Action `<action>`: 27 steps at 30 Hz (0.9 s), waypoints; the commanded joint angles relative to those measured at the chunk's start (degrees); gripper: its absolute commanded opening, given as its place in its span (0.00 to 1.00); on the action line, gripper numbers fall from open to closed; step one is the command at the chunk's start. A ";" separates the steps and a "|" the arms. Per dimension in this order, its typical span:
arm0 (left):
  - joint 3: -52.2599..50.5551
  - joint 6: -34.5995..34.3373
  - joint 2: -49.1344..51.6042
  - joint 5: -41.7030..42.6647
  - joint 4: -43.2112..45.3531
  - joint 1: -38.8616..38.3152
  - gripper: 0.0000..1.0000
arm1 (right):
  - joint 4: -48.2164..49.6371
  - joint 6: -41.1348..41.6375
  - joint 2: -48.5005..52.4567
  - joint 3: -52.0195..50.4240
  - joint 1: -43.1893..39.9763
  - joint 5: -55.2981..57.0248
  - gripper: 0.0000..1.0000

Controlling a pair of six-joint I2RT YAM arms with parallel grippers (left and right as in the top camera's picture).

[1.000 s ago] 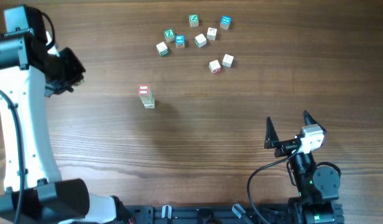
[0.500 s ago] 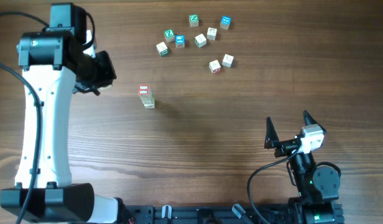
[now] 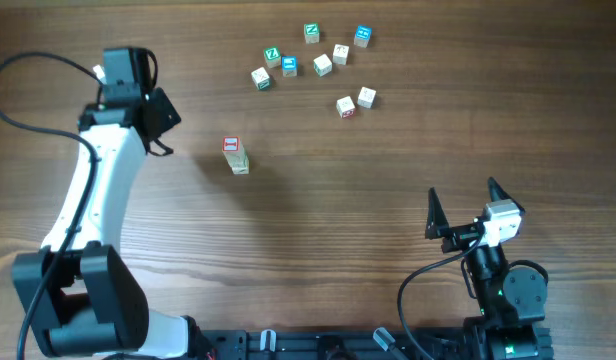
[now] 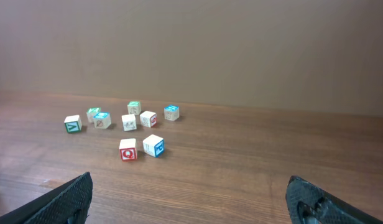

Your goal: Form a tower

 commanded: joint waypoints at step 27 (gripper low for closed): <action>-13.73 6.38 11.26 2.51 25.27 13.27 0.56 | 0.31 -0.79 -0.26 -0.07 -0.20 -0.90 1.00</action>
